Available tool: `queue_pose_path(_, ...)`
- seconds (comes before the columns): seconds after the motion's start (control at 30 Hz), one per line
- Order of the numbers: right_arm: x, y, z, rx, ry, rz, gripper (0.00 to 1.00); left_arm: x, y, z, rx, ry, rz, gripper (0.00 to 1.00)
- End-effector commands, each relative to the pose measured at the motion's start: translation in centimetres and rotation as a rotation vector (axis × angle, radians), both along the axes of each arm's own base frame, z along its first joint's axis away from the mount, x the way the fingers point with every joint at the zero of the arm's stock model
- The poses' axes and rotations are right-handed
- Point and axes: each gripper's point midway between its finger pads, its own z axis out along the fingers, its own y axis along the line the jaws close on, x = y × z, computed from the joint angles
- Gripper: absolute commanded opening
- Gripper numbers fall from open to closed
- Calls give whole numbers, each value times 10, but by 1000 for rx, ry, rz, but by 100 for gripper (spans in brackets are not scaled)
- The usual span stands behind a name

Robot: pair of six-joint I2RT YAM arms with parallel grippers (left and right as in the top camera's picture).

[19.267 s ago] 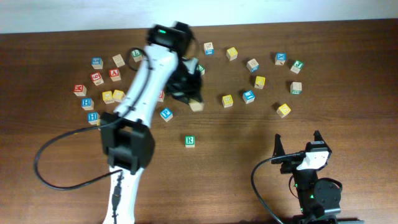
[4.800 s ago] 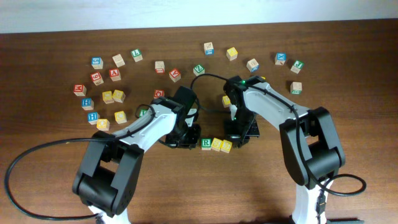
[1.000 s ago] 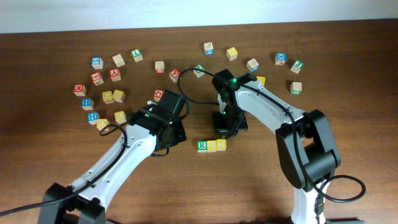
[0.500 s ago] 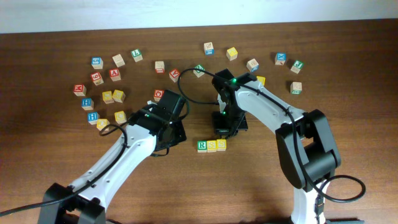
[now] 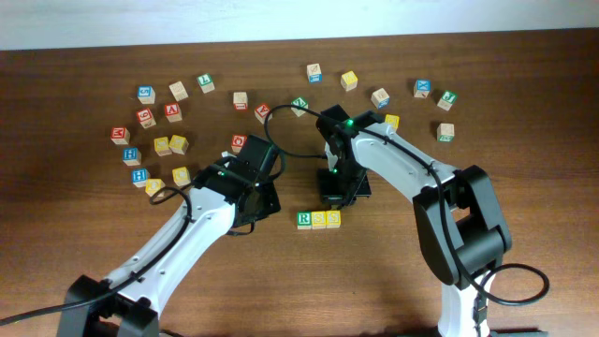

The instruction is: Spell out RSS

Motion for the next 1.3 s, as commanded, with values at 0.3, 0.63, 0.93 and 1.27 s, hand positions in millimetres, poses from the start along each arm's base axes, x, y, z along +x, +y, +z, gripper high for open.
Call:
queue_pose_path(0.3,9,-68,5,-86,52,-64,4,1,-16,-25,-55,60,-37,0)
queue_pose_path(0.63,-9,-40,1,-5,97,-35,4,-11,-53,-74,-133,186,-161,0)
queue_pose_path(0.93,-23,-17,1,-15,102,27,4,-14,-59,-73,-167,201,-173,0)
queue_pose_path(1.27,-23,-16,1,-19,104,14,4,-16,-73,-69,-229,195,-243,0)
